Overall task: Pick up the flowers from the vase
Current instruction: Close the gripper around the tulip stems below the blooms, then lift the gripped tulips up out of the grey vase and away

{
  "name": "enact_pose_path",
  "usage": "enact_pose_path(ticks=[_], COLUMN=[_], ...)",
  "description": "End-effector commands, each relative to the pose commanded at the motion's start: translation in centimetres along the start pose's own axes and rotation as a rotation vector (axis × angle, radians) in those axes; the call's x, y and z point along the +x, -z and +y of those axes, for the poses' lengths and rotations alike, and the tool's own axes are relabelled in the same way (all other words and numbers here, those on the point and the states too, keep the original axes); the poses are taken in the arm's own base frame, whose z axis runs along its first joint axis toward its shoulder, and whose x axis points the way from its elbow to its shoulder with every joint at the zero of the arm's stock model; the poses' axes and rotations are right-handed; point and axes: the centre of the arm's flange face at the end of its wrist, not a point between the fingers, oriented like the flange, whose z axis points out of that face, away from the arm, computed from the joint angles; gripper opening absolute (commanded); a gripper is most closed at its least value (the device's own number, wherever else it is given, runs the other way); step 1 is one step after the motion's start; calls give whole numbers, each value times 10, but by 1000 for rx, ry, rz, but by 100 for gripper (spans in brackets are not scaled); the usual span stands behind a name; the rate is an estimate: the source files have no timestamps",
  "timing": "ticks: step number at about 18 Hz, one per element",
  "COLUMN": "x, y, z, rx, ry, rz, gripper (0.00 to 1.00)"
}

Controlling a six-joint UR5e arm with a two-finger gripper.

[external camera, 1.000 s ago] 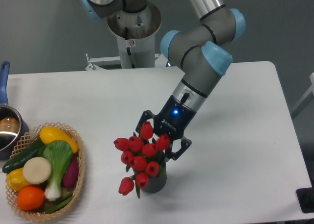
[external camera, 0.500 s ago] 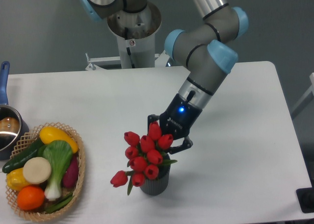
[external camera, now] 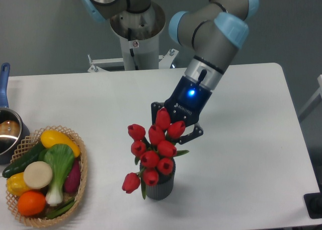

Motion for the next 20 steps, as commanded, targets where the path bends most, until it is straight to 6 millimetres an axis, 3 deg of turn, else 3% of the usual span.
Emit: enact_pose_path(ticks=[4,7,14,17,20], x=[-8,-17,-49,-50,-54], y=[24,44,88,95,100], z=[-37,-51,-43,-38,-19], rx=[47,76,94,61,-32], ry=[81,131,98,83,92], rz=[-40,-69,-159,-219,-350], gripper=[0,0,0,0,0])
